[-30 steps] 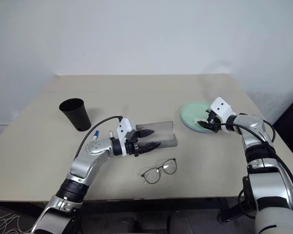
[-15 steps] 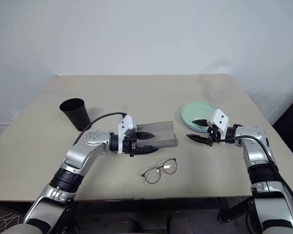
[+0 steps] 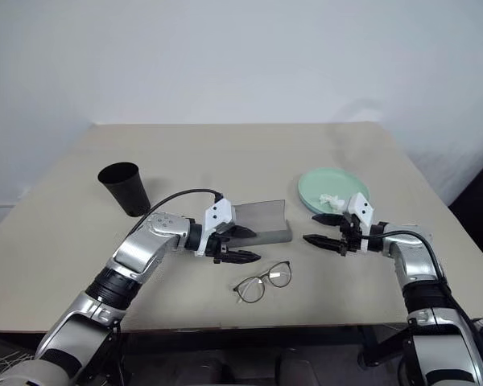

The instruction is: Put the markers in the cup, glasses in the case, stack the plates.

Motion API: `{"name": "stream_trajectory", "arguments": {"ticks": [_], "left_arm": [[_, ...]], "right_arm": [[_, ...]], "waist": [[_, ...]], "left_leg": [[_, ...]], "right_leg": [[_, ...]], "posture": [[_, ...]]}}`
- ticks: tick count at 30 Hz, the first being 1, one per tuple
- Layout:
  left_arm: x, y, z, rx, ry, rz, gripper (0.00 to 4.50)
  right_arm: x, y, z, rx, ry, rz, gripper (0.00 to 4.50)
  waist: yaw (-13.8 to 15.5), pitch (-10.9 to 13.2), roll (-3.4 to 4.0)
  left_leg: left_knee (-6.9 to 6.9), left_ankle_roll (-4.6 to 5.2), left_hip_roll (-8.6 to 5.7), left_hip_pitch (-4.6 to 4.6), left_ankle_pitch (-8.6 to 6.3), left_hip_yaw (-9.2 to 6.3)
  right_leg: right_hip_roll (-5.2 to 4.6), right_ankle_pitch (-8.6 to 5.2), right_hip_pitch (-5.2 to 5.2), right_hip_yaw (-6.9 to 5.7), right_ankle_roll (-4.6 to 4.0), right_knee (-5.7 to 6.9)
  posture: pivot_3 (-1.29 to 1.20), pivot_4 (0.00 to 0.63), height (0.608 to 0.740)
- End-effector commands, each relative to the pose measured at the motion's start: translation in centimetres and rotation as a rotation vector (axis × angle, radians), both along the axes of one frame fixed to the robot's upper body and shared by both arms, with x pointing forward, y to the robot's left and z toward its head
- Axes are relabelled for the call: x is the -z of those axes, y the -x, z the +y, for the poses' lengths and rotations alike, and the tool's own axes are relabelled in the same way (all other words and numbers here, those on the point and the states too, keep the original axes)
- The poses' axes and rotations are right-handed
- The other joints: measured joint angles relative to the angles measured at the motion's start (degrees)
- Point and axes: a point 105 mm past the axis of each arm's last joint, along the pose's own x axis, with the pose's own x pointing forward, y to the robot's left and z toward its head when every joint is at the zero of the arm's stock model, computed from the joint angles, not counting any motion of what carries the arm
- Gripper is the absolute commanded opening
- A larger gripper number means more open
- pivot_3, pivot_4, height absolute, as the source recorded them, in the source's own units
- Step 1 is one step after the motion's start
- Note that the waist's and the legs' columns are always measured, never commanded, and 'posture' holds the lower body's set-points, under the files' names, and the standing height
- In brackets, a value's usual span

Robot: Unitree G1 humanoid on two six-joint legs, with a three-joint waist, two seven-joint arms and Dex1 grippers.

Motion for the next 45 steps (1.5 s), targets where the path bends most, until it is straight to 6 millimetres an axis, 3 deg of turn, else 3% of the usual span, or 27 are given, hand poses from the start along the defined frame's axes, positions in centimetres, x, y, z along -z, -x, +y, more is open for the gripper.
{"name": "stream_trajectory", "arguments": {"ticks": [1, 8, 21, 40, 45], "left_arm": [[-1.1, 0.4, -1.2, 0.068, 0.003, -0.023, 3.14], [-0.6, 1.2, -2.0, 0.129, -0.016, 0.018, 3.14], [0.3, 0.7, -2.7, 0.168, -0.087, 0.074, 3.14], [1.2, 1.6, -2.5, 0.213, -0.159, 0.163, 3.14], [1.2, 1.8, -2.7, 0.215, -0.154, 0.167, 1.53]], "right_arm": [[-0.5, 0.0, 0.0, -0.010, -0.012, -0.041, 3.32], [0.0, 0.1, -0.5, 0.002, -0.004, -0.049, 3.32], [0.4, 0.1, -0.3, 0.022, 0.001, -0.072, 3.32], [0.9, 0.0, -0.4, 0.055, 0.023, -0.098, 3.32], [0.9, -0.1, -0.5, 0.061, 0.027, -0.102, 3.36]], "waist": [[0.00, 0.00, 0.00], [-0.01, 0.00, 0.00], [-0.01, 0.00, 0.00], [-0.02, 0.00, -0.01], [-0.03, 0.00, -0.01]], "left_leg": [[0.00, 0.00, 0.00, 0.00, 0.00, 0.00], [0.02, 0.00, -0.01, 0.02, 0.00, 0.00], [0.03, 0.00, -0.03, 0.00, 0.00, 0.00], [0.03, 0.01, -0.01, 0.00, 0.00, -0.01], [0.04, 0.01, 0.00, 0.01, 0.00, -0.01]], "right_leg": [[0.00, 0.00, 0.00, 0.00, 0.00, 0.00], [0.02, 0.00, 0.00, 0.00, -0.01, 0.03], [0.03, 0.00, 0.00, 0.02, 0.00, 0.02], [0.03, 0.00, 0.00, 0.04, 0.00, 0.03], [0.03, 0.00, 0.00, 0.05, 0.00, 0.03]], "posture": [[0.00, 0.000, 0.732], [0.00, 0.000, 0.732], [0.00, 0.000, 0.732], [0.00, 0.000, 0.732], [0.00, 0.000, 0.732]]}}
